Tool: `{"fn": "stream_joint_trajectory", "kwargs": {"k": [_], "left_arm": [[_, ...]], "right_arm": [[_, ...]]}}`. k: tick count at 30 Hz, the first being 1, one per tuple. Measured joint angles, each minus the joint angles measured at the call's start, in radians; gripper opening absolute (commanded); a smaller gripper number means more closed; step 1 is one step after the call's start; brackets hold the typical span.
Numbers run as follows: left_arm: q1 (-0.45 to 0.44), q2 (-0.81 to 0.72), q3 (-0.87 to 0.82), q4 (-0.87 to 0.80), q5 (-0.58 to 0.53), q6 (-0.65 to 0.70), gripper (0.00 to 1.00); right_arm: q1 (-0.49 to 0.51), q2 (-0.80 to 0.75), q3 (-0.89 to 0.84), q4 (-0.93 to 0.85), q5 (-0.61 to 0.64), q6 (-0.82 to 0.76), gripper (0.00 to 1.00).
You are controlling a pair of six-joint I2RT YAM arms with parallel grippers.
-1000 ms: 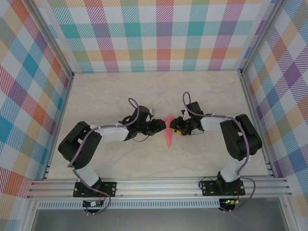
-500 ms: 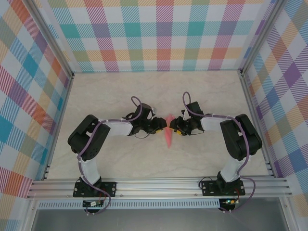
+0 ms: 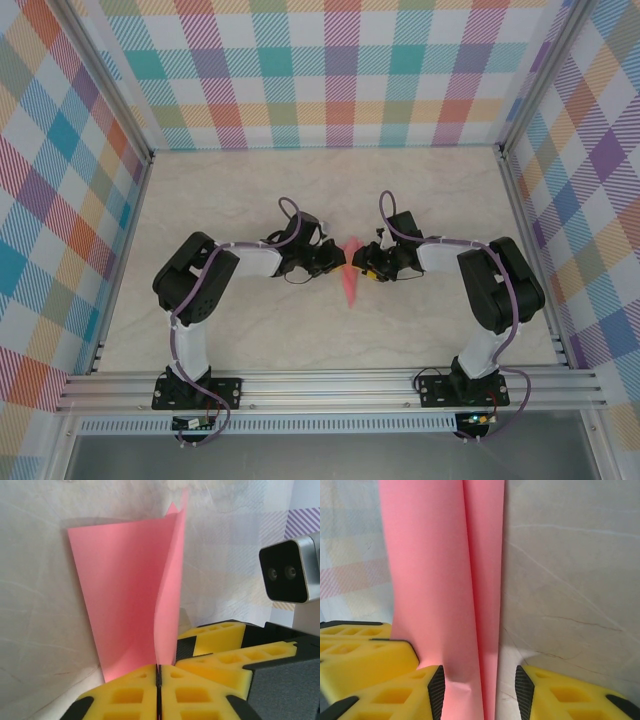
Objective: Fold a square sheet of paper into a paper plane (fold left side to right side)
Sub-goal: Fold the wing for the fifth time at the center of the table.
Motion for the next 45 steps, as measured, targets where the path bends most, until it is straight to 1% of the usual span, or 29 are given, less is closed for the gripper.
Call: {"fn": "stream_joint_trajectory", "kwargs": {"k": [3,4,9,12,14,16,23,26,36,45], "left_arm": [[0.01,0.0,0.0,0.0,0.002,0.013,0.0],[0.016,0.0,0.0,0.0,0.008,0.019,0.0],[0.042,0.005,0.006,0.0,0.027,0.045,0.0],[0.044,0.006,0.015,0.0,0.037,0.063,0.0],[0.044,0.008,0.024,-0.001,0.047,0.077,0.0],[0.044,0.015,0.032,0.0,0.055,0.084,0.0],[0.044,0.037,0.04,-0.008,0.068,0.105,0.0],[0.044,0.037,0.043,-0.011,0.071,0.106,0.0],[0.044,0.037,0.047,-0.038,0.075,0.132,0.0],[0.046,0.042,0.11,-0.113,0.076,0.216,0.0]], "right_arm": [[-0.005,-0.007,0.016,-0.039,0.006,-0.039,0.5],[-0.011,-0.016,0.018,-0.057,0.006,-0.052,0.53],[-0.095,-0.075,0.037,-0.109,-0.015,-0.088,0.65],[-0.125,-0.074,0.102,-0.115,-0.034,-0.09,0.74],[-0.123,-0.065,0.153,-0.107,-0.052,-0.08,0.81],[-0.119,-0.039,0.196,-0.089,-0.066,-0.063,0.84],[-0.093,0.129,0.297,-0.064,-0.093,-0.019,0.88],[-0.077,0.177,0.327,-0.071,-0.095,-0.008,0.88],[-0.046,0.252,0.408,-0.124,-0.082,0.002,0.9],[-0.037,0.265,0.443,-0.18,-0.052,-0.011,0.91]]}}
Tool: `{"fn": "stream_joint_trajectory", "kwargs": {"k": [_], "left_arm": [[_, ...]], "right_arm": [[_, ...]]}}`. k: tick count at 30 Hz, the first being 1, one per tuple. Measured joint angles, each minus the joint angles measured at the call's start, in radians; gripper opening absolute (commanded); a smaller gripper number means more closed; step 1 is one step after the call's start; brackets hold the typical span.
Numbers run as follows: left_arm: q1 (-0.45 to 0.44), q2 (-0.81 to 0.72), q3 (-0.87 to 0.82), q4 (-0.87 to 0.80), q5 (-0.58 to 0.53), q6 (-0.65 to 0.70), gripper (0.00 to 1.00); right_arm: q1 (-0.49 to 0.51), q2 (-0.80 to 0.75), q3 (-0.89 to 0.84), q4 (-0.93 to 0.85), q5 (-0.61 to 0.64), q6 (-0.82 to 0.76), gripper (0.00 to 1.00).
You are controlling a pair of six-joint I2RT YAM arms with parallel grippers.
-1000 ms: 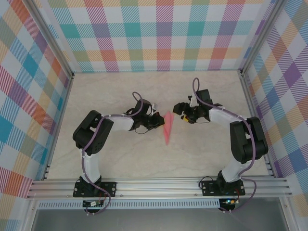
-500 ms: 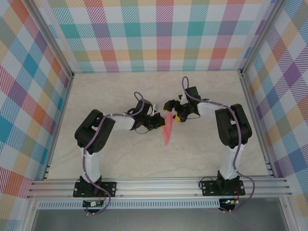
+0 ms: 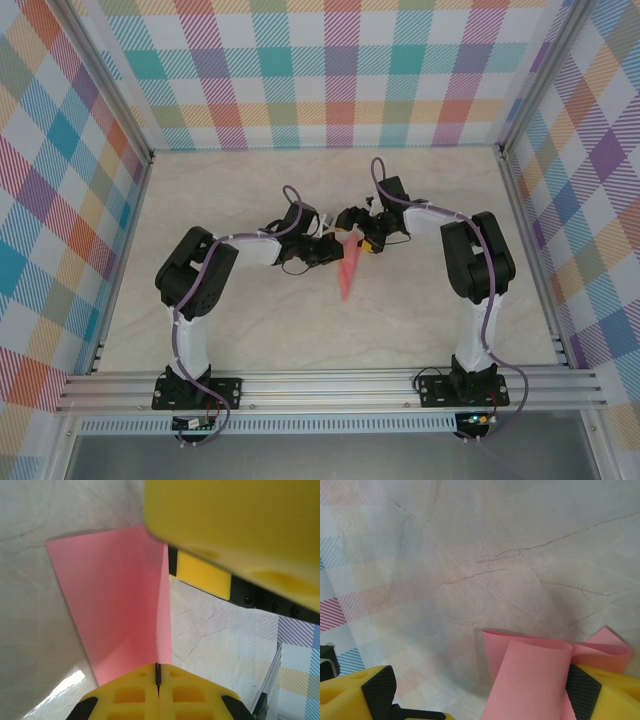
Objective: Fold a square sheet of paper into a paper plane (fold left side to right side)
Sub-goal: Fold the wing for the fifth time at the center of the table.
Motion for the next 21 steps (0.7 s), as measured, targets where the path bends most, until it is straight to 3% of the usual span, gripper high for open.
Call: {"fn": "stream_joint_trajectory", "kwargs": {"k": [21], "left_arm": [[0.006,0.05,0.056,-0.072,0.002,0.093,0.0]], "right_arm": [[0.005,0.0,0.001,-0.006,0.005,-0.018,0.92]]}}
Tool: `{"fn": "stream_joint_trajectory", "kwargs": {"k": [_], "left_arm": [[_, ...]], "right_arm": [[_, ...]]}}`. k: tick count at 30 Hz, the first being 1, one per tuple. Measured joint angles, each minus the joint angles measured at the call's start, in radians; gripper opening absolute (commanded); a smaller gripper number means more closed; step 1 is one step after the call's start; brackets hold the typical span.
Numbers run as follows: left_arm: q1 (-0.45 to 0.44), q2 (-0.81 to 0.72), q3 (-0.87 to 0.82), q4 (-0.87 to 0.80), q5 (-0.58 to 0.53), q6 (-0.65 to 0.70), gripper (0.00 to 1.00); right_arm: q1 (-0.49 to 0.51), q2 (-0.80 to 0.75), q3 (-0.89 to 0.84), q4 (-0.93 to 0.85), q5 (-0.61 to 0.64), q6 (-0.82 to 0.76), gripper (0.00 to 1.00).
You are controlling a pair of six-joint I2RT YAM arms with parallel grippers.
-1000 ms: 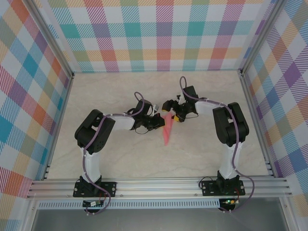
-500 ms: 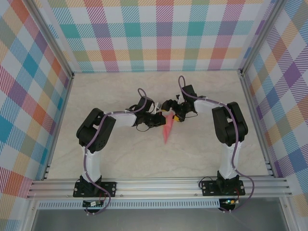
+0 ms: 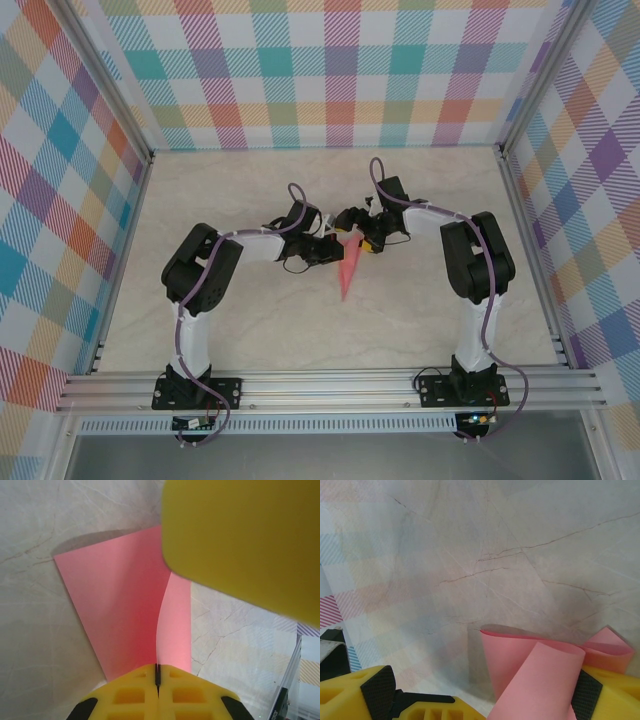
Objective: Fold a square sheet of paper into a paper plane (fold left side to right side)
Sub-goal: Fold the wing for the fifth time at the center of the table.
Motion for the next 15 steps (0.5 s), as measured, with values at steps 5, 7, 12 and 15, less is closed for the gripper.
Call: {"fn": "stream_joint_trajectory", "kwargs": {"k": [5,7,12,15], "left_arm": [[0.003,0.009,0.007,0.001,0.0,0.007,0.0],[0.003,0.01,0.008,0.002,0.0,0.007,0.0],[0.003,0.014,0.009,0.002,0.0,0.007,0.0],[0.003,0.016,0.009,0.006,0.001,0.01,0.0]], "right_arm": [[0.0,0.0,0.002,-0.003,0.002,0.0,0.92],[0.0,0.0,0.002,-0.004,0.002,0.0,0.92],[0.0,0.002,0.006,-0.01,0.003,0.0,0.92],[0.0,0.002,0.006,-0.01,0.003,0.0,0.92]]}}
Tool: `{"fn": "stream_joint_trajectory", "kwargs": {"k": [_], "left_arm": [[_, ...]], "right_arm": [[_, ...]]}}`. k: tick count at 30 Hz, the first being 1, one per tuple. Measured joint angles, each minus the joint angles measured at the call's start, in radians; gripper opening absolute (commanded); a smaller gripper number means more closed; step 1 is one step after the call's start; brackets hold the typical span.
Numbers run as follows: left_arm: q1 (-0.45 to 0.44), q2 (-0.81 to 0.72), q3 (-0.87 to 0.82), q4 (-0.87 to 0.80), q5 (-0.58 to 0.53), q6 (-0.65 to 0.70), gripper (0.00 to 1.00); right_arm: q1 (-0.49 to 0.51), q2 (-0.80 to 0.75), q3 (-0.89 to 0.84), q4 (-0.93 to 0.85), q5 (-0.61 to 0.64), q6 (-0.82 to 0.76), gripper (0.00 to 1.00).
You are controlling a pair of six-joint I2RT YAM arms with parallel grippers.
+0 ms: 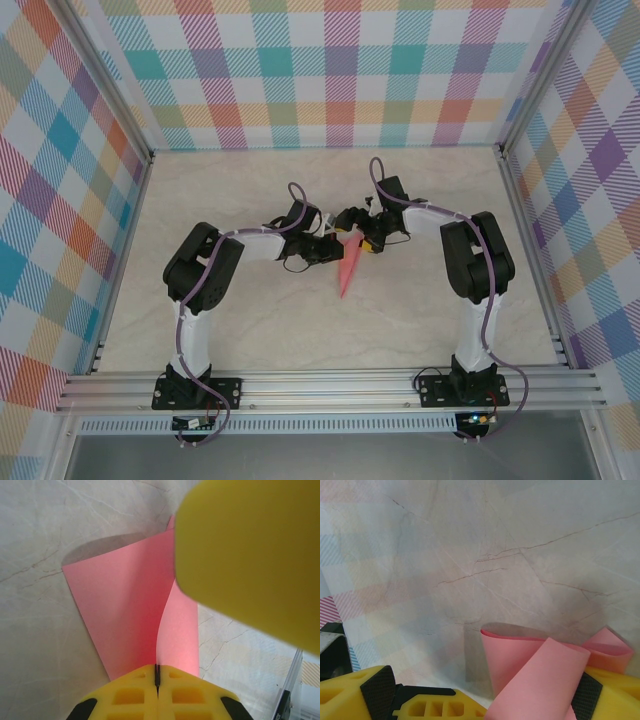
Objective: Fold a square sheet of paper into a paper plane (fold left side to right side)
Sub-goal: Fold the wing for the fifth time at the center of the table.
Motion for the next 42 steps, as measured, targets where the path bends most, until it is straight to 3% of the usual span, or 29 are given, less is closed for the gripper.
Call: {"fn": "stream_joint_trajectory", "kwargs": {"k": [32,42], "left_arm": [[0.005,0.013,-0.047,0.058,0.023,-0.003,0.0],[0.005,0.013,-0.047,0.06,0.025,-0.007,0.0]], "right_arm": [[-0.007,-0.06,-0.001,-0.003,0.006,0.023,0.92],[-0.021,-0.169,-0.021,-0.039,0.055,0.008,0.81]]}}
